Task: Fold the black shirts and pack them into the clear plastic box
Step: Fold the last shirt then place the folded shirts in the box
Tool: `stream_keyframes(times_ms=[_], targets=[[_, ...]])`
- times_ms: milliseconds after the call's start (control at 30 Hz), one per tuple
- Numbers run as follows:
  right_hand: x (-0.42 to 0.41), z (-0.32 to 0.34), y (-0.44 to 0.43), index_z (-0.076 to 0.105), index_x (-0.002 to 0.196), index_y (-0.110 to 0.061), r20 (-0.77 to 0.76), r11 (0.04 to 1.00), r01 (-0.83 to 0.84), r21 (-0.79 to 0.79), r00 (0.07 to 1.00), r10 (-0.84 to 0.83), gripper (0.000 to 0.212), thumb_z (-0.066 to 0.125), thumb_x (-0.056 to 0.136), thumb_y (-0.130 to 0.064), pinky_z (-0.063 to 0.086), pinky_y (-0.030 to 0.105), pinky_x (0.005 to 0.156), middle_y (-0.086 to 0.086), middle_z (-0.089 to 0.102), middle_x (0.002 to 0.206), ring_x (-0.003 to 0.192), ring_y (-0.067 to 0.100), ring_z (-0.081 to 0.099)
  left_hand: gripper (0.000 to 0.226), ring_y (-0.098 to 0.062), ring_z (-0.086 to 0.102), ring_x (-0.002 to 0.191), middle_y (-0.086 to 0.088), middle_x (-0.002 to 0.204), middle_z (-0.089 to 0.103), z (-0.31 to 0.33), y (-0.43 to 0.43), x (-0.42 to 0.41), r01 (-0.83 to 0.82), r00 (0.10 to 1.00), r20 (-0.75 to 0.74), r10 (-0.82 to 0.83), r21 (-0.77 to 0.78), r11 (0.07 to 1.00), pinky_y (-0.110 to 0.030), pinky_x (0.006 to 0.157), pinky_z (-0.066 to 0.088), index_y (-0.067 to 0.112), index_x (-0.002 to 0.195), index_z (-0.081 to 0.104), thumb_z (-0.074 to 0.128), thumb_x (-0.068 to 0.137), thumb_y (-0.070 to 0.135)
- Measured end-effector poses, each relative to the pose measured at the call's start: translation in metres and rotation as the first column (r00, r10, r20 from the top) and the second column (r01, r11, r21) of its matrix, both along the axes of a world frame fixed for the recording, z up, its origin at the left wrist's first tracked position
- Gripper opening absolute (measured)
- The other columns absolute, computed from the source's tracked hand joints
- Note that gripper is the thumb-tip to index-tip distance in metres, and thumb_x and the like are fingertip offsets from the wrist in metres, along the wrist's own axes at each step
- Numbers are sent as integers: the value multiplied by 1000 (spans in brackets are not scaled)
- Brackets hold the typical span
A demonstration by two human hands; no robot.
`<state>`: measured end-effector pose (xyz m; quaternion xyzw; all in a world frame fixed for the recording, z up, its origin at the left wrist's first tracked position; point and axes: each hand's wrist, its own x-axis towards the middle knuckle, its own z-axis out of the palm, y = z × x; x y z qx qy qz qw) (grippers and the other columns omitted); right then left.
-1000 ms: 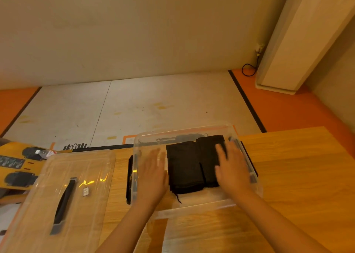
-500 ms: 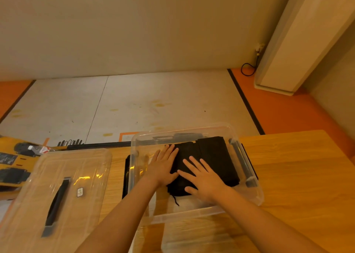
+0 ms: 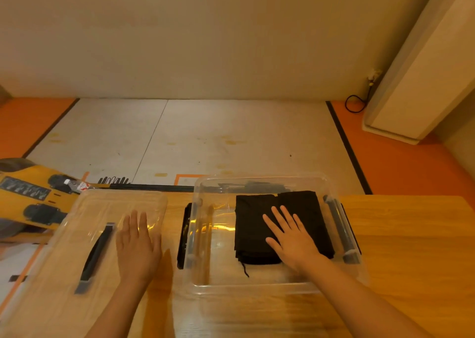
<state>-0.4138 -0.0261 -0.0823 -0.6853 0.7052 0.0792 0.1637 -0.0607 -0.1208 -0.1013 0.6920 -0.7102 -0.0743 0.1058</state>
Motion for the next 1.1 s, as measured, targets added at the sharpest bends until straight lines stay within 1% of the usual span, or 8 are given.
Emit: stream_keyframes(times_ms=[133,233,300,400,500,667,867,1100], targets=[[0,5,5,-24,142,-38,28,1000,13,0,1000,-13,104,-47,46,-73,-19,33,110,-5,-31,152,139,18,-32,79,-36,-9,147,-24,159,-7,-16,4,14,-317,945,-17,325,183,931,-49,119,-2,6,154,-1,42,99,42],[1,14,8,-22,143,-39,9,999,23,-34,1000,-23,97,-42,55,-74,-18,33,112,-6,-29,154,141,17,-30,74,-34,-8,148,-23,160,-3,-19,1,21,-338,938,-41,345,118,934,-51,118,-4,8,154,6,41,99,43],[2,21,10,-20,144,-38,5,998,29,-49,1000,-29,73,-19,78,-70,-17,33,113,-6,-26,156,142,17,-28,69,-34,-5,148,-22,160,1,-18,-4,29,-379,923,-38,383,75,922,-53,117,-2,9,153,13,41,99,40],[5,28,12,-19,144,-39,5,998,30,-57,1000,-30,64,-3,86,-63,-16,32,114,-6,-24,157,142,15,-28,69,-38,1,147,-24,158,6,-21,-11,44,-444,890,-32,455,172,879,-57,116,-1,8,153,10,39,100,42],[11,30,11,-18,144,-39,14,997,16,-74,1000,-15,63,3,89,-61,-15,32,115,-8,-24,157,142,14,-28,67,-47,23,134,-32,146,27,-23,-13,54,-448,890,5,455,181,875,-61,109,17,0,147,21,46,98,38],[21,35,12,-16,145,-39,59,996,1,-89,998,4,78,-14,71,-65,-15,31,115,-10,-26,155,142,13,-28,35,-47,45,106,-33,113,50,-16,-19,67,-404,915,106,390,221,888,-52,86,42,-6,122,46,49,96,18],[20,39,15,-14,146,-38,74,993,32,-116,997,-23,58,16,99,-52,-13,31,115,-8,-22,157,142,12,-27,34,-40,39,120,-26,128,43,0,-18,49,-322,946,77,316,352,879,-50,90,43,0,132,35,36,100,13],[20,51,8,-6,152,-32,156,979,73,-193,987,-43,59,21,102,-46,-9,31,116,-5,-17,160,143,12,-25,32,-45,36,116,-31,127,40,71,-38,31,-294,952,-81,294,14,956,-53,78,42,-5,129,37,39,98,1]])
